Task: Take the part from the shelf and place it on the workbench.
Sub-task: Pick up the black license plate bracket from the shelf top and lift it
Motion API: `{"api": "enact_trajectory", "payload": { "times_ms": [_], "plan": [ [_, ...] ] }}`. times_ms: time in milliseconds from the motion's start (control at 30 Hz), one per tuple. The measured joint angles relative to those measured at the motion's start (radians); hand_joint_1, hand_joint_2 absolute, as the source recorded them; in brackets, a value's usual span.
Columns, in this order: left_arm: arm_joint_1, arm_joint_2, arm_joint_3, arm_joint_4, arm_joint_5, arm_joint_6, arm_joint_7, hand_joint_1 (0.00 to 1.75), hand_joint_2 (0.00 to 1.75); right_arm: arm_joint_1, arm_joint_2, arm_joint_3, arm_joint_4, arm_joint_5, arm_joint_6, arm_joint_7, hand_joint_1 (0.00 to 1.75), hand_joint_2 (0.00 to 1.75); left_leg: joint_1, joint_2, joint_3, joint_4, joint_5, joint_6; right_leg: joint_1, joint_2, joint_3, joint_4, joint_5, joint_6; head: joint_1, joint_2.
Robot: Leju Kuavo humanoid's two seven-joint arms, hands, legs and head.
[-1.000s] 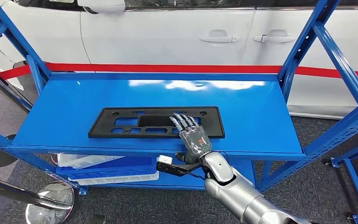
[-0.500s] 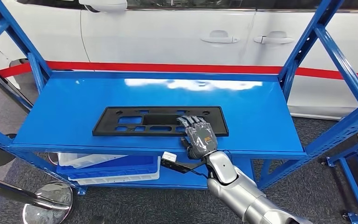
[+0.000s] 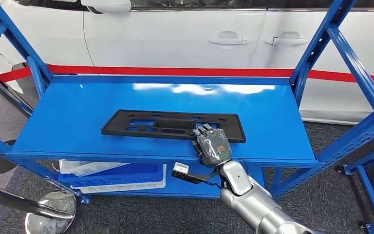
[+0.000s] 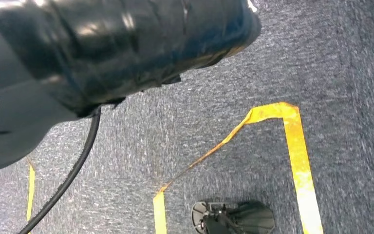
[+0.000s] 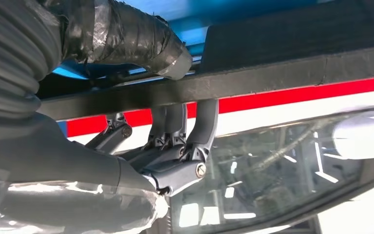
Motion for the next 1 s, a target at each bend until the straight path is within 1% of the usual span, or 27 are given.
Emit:
{"api": "enact_trajectory", "payload": {
  "times_ms": [33, 67, 100, 133, 167, 200, 233, 267, 300, 333, 367, 433, 467, 500, 533, 567, 633, 667, 700, 733, 767, 800, 833, 867, 900, 933, 1000],
  "plan": [
    [0.0, 0.0, -0.001, 0.0, 0.0, 0.0, 0.0, 0.0, 0.0, -0.001, 0.0, -0.001, -0.001, 0.0, 0.0, 0.0, 1.75, 1.75, 0.001, 0.0, -0.013, 0.03, -0.019, -0.005, -0.002, -0.001, 0.002, -0.003, 0.002, -0.005, -0.002, 0.0],
    [0.0, -0.001, -0.002, 0.0, 0.0, 0.001, 0.0, 0.0, 0.0, -0.001, 0.0, -0.001, -0.002, 0.0, 0.0, 0.0, 1.75, 1.75, 0.003, 0.0, -0.035, 0.078, -0.045, -0.009, -0.003, -0.001, 0.003, -0.004, 0.002, -0.009, -0.004, 0.0],
    [0.0, -0.001, -0.004, 0.0, 0.0, 0.001, 0.0, 0.0, 0.0, -0.001, 0.0, -0.001, -0.002, 0.0, 0.0, 0.001, 1.75, 1.75, 0.004, 0.0, -0.067, 0.144, -0.077, -0.013, -0.003, -0.002, 0.003, -0.004, 0.002, -0.012, -0.005, 0.0],
    [0.0, -0.002, -0.005, 0.0, 0.0, 0.001, 0.0, 0.0, 0.0, 0.0, 0.0, -0.001, -0.002, 0.0, 0.0, 0.001, 1.75, 1.75, 0.005, 0.001, -0.099, 0.21, -0.103, -0.016, -0.002, -0.002, 0.002, -0.004, 0.001, -0.013, -0.006, 0.0],
    [0.0, -0.002, -0.005, 0.0, 0.0, 0.001, 0.0, 0.0, 0.0, 0.001, 0.0, -0.001, -0.002, 0.0, 0.0, 0.001, 1.75, 1.75, 0.005, 0.001, -0.122, 0.255, -0.114, -0.017, -0.001, -0.002, 0.002, -0.004, 0.001, -0.014, -0.006, 0.0],
    [0.001, -0.002, -0.006, 0.0, 0.0, 0.001, 0.0, 0.0, 0.0, 0.002, 0.0, -0.001, -0.002, 0.0, 0.0, 0.001, 1.75, 1.75, 0.006, 0.001, -0.129, 0.268, -0.107, -0.017, -0.001, -0.001, 0.003, -0.004, 0.001, -0.014, -0.006, 0.0],
    [0.002, -0.002, -0.006, 0.0, 0.0, 0.001, 0.0, 0.0, 0.0, 0.002, 0.0, -0.001, -0.002, 0.0, 0.0, 0.001, 1.75, 1.75, 0.006, 0.001, -0.115, 0.236, -0.081, -0.016, 0.0, 0.0, 0.004, -0.004, 0.001, -0.014, -0.006, 0.0],
    [0.002, -0.002, -0.006, 0.0, 0.0, 0.001, 0.0, 0.0, 0.0, 0.002, 0.0, -0.002, -0.002, 0.0, 0.0, 0.001, 1.75, 1.75, 0.006, 0.001, -0.085, 0.171, -0.043, -0.014, -0.001, 0.001, 0.005, -0.004, 0.0, -0.013, -0.006, 0.0],
    [0.001, -0.002, -0.006, 0.0, 0.0, 0.001, 0.0, 0.0, 0.0, 0.002, 0.0, -0.002, -0.002, 0.0, 0.0, 0.001, 1.75, 1.75, 0.005, 0.0, -0.05, 0.098, -0.013, -0.011, 0.0, 0.001, 0.006, -0.003, 0.0, -0.012, -0.006, 0.0],
    [0.0, -0.002, -0.006, 0.0, -0.001, 0.002, -0.001, 0.0, 0.0, 0.001, 0.0, -0.002, -0.002, 0.0, 0.0, 0.001, 1.75, 1.75, 0.003, 0.0, -0.021, 0.037, 0.008, -0.007, 0.001, 0.002, 0.005, -0.003, 0.0, -0.008, -0.005, 0.0],
    [-0.001, -0.001, -0.006, 0.0, -0.002, 0.004, -0.003, 0.0, 0.44, 0.001, -0.001, -0.003, -0.003, 0.001, -0.001, 0.001, 1.75, 1.75, 0.001, 0.0, -0.004, -0.001, 0.017, -0.003, 0.003, 0.003, 0.004, -0.003, 0.0, -0.004, -0.005, 0.0],
    [-0.001, -0.002, -0.006, 0.0, -0.007, 0.018, -0.017, 0.0, 1.31, 0.002, -0.002, -0.004, -0.005, 0.009, -0.007, -0.001, 1.75, 1.75, -0.004, -0.001, 0.001, -0.016, 0.016, 0.006, 0.003, 0.003, 0.002, -0.005, 0.002, 0.007, -0.004, 0.0],
    [-0.001, -0.002, -0.006, 0.0, -0.01, 0.031, -0.029, 0.0, 1.75, 0.004, -0.002, -0.006, -0.01, 0.02, -0.011, -0.006, 1.75, 1.75, -0.002, 0.0, 0.002, -0.019, 0.018, 0.012, 0.003, 0.003, 0.002, -0.005, 0.001, 0.013, -0.004, 0.0],
    [-0.001, -0.003, -0.006, 0.0, -0.013, 0.047, -0.043, 0.0, 1.75, 0.007, -0.003, -0.011, -0.017, 0.033, -0.015, -0.013, 1.75, 1.75, -0.001, 0.001, 0.005, -0.024, 0.021, 0.019, 0.003, 0.003, -0.001, 0.002, -0.006, 0.017, -0.004, 0.0],
    [-0.001, -0.003, -0.007, 0.0, -0.014, 0.065, -0.059, 0.0, 1.75, 0.012, -0.004, -0.019, -0.027, 0.05, -0.018, -0.023, 1.75, 1.75, 0.001, 0.002, 0.007, -0.029, 0.025, 0.025, 0.003, 0.003, -0.011, 0.024, -0.022, 0.021, -0.002, 0.0],
    [-0.001, -0.004, -0.007, 0.0, -0.015, 0.085, -0.075, 0.0, 1.75, 0.02, -0.005, -0.032, -0.042, 0.07, -0.02, -0.038, 1.75, 1.75, 0.003, 0.003, 0.009, -0.033, 0.027, 0.031, 0.003, 0.003, -0.031, 0.07, -0.051, 0.024, 0.0, 0.0],
    [-0.001, -0.004, -0.007, 0.0, -0.015, 0.122, -0.101, 0.0, 1.75, 0.042, -0.005, -0.064, -0.081, 0.109, -0.022, -0.076, 1.75, 1.75, 0.002, 0.004, 0.009, -0.033, 0.026, 0.036, 0.002, 0.002, -0.09, 0.203, -0.115, 0.026, 0.003, 0.0],
    [-0.002, -0.003, -0.007, 0.0, -0.015, 0.14, -0.11, 0.0, 1.75, 0.055, -0.004, -0.082, -0.104, 0.125, -0.022, -0.099, 1.75, 1.75, 0.001, 0.003, 0.009, -0.032, 0.025, 0.037, 0.002, 0.002, -0.116, 0.258, -0.133, 0.027, 0.003, 0.0],
    [-0.002, -0.004, -0.007, 0.0, -0.015, 0.156, -0.116, 0.0, 1.75, 0.068, -0.003, -0.101, -0.129, 0.137, -0.023, -0.123, 1.75, 1.75, 0.001, 0.002, 0.01, -0.031, 0.024, 0.037, 0.001, 0.002, -0.127, 0.28, -0.131, 0.028, 0.004, 0.0],
    [-0.002, -0.004, -0.007, 0.0, -0.016, 0.171, -0.12, 0.0, 1.75, 0.081, -0.001, -0.123, -0.159, 0.145, -0.023, -0.147, 1.75, 1.75, 0.002, 0.001, 0.012, -0.029, 0.022, 0.037, -0.001, 0.002, -0.12, 0.264, -0.111, 0.028, 0.004, 0.0],
    [-0.003, -0.006, -0.007, 0.0, -0.017, 0.18, -0.12, 0.0, 1.75, 0.091, 0.004, -0.146, -0.193, 0.143, -0.023, -0.179, 1.75, 1.75, 0.002, -0.001, 0.013, -0.026, 0.018, 0.035, -0.003, 0.002, -0.095, 0.211, -0.075, 0.027, 0.004, 0.0],
    [-0.003, -0.007, -0.007, 0.0, -0.019, 0.184, -0.115, 0.0, 1.75, 0.101, 0.011, -0.169, -0.231, 0.127, -0.023, -0.225, 1.75, 1.75, 0.003, -0.002, 0.014, -0.02, 0.013, 0.032, -0.004, 0.001, -0.064, 0.144, -0.044, 0.026, 0.004, 0.0],
    [-0.005, -0.008, -0.008, 0.0, -0.023, 0.18, -0.106, 0.0, 1.75, 0.109, 0.023, -0.194, -0.273, 0.096, -0.023, -0.275, 1.75, 1.75, 0.001, -0.002, 0.012, -0.012, 0.008, 0.026, -0.005, 0.001, -0.035, 0.082, -0.022, 0.025, 0.005, 0.0],
    [-0.007, -0.009, -0.009, 0.0, -0.027, 0.173, -0.093, 0.0, 1.75, 0.119, 0.036, -0.217, -0.319, 0.052, -0.024, -0.323, 1.75, 1.75, 0.0, -0.002, 0.008, -0.005, 0.004, 0.021, -0.004, 0.001, -0.017, 0.041, -0.011, 0.022, 0.005, 0.0],
    [-0.009, -0.009, -0.012, 0.0, -0.03, 0.167, -0.08, 0.0, 1.75, 0.128, 0.048, -0.236, -0.37, 0.002, -0.024, -0.346, 1.75, 1.75, -0.002, -0.002, 0.003, -0.001, 0.001, 0.016, -0.002, 0.001, -0.01, 0.025, -0.013, 0.02, 0.005, 0.0],
    [-0.011, -0.01, -0.015, 0.0, -0.033, 0.163, -0.069, 0.0, 1.75, 0.136, 0.057, -0.25, -0.422, -0.045, -0.025, -0.338, 1.75, 1.75, -0.004, -0.002, 0.001, 0.001, 0.001, 0.012, -0.001, 0.001, -0.01, 0.022, -0.015, 0.017, 0.005, 0.0],
    [-0.012, -0.01, -0.022, 0.0, -0.04, 0.164, -0.054, 0.0, 1.75, 0.139, 0.057, -0.262, -0.527, -0.131, -0.025, -0.258, 1.75, 1.75, -0.002, -0.002, -0.001, 0.005, -0.005, 0.004, -0.003, 0.0, -0.008, 0.02, -0.014, 0.006, 0.005, 0.0]
  ]
}}
